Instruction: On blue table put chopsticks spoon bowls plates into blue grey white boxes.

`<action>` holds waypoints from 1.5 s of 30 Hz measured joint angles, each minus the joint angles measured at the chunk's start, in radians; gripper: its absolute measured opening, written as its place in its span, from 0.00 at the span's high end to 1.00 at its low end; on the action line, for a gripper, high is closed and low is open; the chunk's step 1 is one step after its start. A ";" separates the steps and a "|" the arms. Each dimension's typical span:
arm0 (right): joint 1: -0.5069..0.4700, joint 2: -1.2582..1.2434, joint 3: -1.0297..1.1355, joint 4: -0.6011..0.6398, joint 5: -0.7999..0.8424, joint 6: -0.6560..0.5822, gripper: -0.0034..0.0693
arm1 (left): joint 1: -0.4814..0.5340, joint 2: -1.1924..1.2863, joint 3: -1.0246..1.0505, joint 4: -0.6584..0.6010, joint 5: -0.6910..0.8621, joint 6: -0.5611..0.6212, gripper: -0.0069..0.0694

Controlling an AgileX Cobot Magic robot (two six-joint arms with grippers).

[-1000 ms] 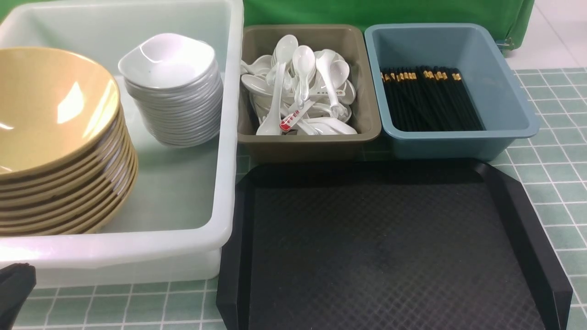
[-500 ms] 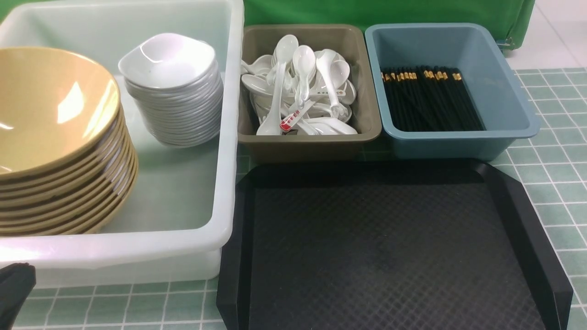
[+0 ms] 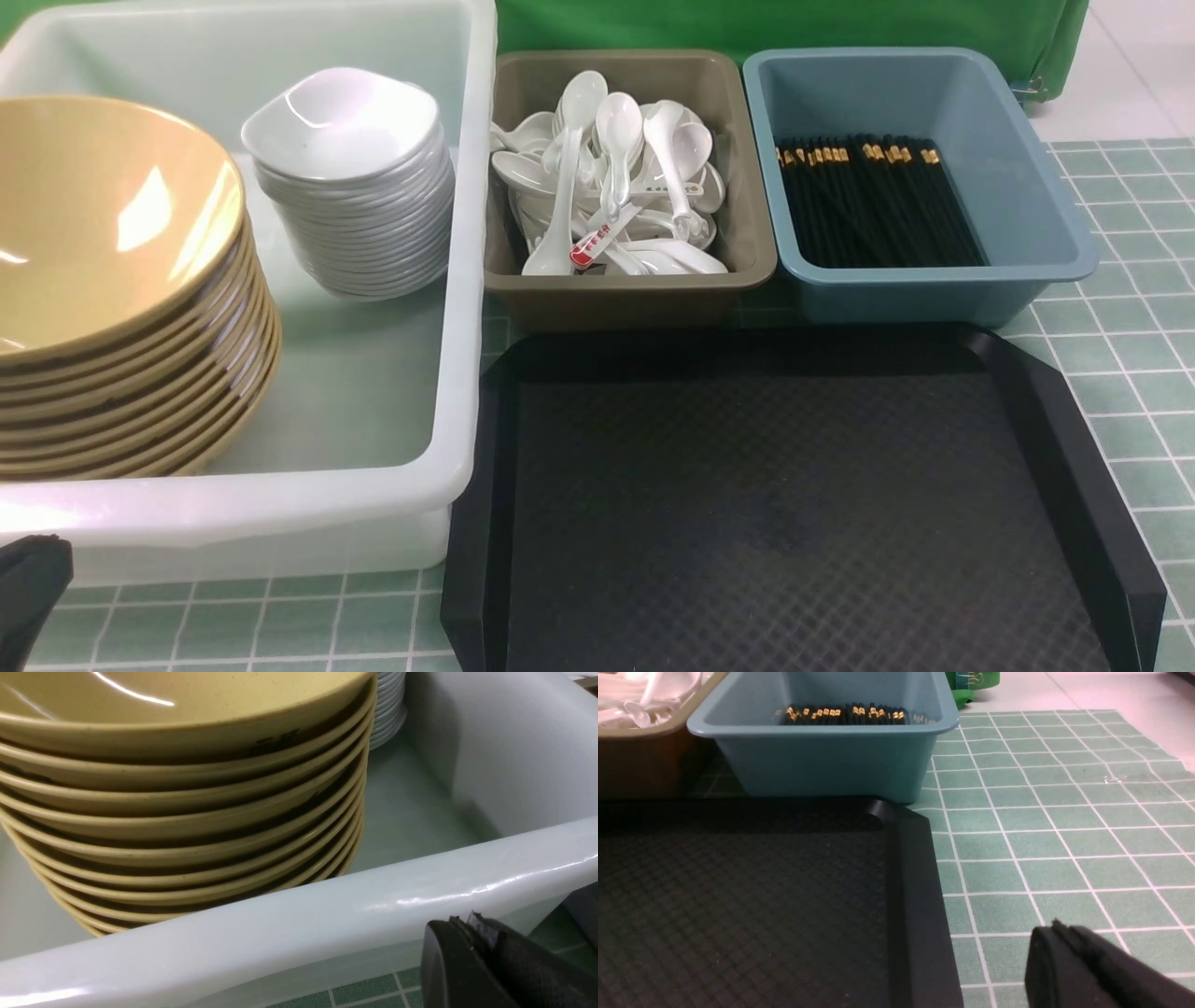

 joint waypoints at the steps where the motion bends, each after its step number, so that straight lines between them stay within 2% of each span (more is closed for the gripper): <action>1: 0.000 0.000 0.000 0.000 0.000 0.000 0.90 | 0.000 0.000 0.000 0.000 0.000 0.000 0.92; 8: 0.000 0.000 0.000 0.000 0.000 0.000 0.89 | 0.000 -0.009 0.036 -0.004 -0.048 -0.001 0.92; 10: 0.000 0.000 0.000 0.000 0.000 0.000 0.89 | 0.000 -0.034 0.075 -0.004 -0.114 -0.007 0.92; 13: 0.000 0.000 0.000 0.000 0.000 0.001 0.89 | 0.001 -0.135 0.184 -0.004 -0.336 -0.019 0.92; 18: 0.000 0.000 0.000 -0.001 0.000 0.002 0.89 | 0.044 -0.214 0.324 -0.003 -0.459 -0.028 0.92; 26: 0.000 0.000 0.000 -0.001 0.000 0.002 0.89 | 0.086 -0.216 0.360 0.026 -0.316 -0.087 0.92; 45: 0.000 0.000 0.000 -0.001 0.001 0.002 0.87 | 0.086 -0.217 0.360 0.026 -0.312 -0.089 0.92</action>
